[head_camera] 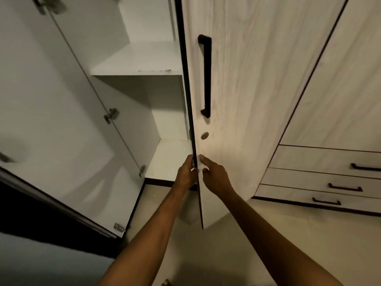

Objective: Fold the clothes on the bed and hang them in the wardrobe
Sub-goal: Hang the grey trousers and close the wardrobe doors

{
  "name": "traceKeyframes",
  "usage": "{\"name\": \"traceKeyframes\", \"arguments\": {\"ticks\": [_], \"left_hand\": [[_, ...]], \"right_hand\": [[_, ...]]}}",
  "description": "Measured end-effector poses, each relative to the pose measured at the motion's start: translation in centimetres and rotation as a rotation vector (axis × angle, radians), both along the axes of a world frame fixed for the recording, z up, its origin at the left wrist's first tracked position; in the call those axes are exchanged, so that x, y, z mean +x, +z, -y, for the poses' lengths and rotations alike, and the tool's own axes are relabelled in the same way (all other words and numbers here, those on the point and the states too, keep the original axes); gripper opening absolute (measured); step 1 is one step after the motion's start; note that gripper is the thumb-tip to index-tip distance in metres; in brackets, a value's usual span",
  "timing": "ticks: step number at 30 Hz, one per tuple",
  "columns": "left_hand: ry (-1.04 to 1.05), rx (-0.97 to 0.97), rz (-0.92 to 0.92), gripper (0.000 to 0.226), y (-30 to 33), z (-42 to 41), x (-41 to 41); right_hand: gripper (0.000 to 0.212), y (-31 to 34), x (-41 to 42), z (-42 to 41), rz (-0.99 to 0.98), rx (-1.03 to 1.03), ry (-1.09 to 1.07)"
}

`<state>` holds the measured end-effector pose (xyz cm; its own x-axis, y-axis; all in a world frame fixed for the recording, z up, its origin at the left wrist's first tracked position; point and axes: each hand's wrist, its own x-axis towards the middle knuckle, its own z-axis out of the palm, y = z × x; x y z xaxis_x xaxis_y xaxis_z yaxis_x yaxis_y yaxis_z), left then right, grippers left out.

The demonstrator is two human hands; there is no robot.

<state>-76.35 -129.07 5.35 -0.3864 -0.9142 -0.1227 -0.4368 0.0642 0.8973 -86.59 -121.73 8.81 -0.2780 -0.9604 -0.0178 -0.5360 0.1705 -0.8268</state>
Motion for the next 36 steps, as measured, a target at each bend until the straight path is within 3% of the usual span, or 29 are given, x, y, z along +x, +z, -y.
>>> {"name": "traceKeyframes", "arguments": {"ticks": [2, 5, 10, 14, 19, 25, 29, 36], "left_hand": [[-0.046, 0.085, -0.07, 0.051, -0.5, 2.2, 0.8], [-0.131, 0.082, -0.034, 0.065, -0.5, 4.7, 2.3], [-0.061, 0.029, 0.023, 0.059, -0.3, 7.5, 6.8], [0.217, -0.04, -0.131, 0.048, -1.8, 8.8, 14.0], [0.789, -0.15, -0.194, 0.031, -2.3, 8.8, 24.6], [1.266, -0.292, -0.194, 0.052, 0.5, 10.4, 36.3], [1.307, -0.317, -0.171, 0.066, 2.8, 12.4, 41.4], [1.159, -0.247, -0.198, 0.059, 4.2, 13.8, 43.6]], "right_hand": [[0.04, -0.3, 0.5, 2.3, 0.011, 0.015, -0.017], [0.047, -0.9, 1.5, 5.1, -0.005, 0.025, -0.05], [0.059, -1.0, 3.7, 9.2, 0.025, 0.041, -0.095], [0.068, -1.6, 7.1, 12.2, -0.002, 0.07, -0.051], [0.07, -2.8, 13.6, 15.9, -0.019, 0.117, 0.112], [0.061, -2.4, 24.3, 19.0, 0.028, 0.124, 0.41], [0.056, -1.5, 30.6, 20.2, 0.037, 0.079, 0.588], [0.051, -0.1, 35.6, 20.6, 0.015, 0.041, 0.689]]}}
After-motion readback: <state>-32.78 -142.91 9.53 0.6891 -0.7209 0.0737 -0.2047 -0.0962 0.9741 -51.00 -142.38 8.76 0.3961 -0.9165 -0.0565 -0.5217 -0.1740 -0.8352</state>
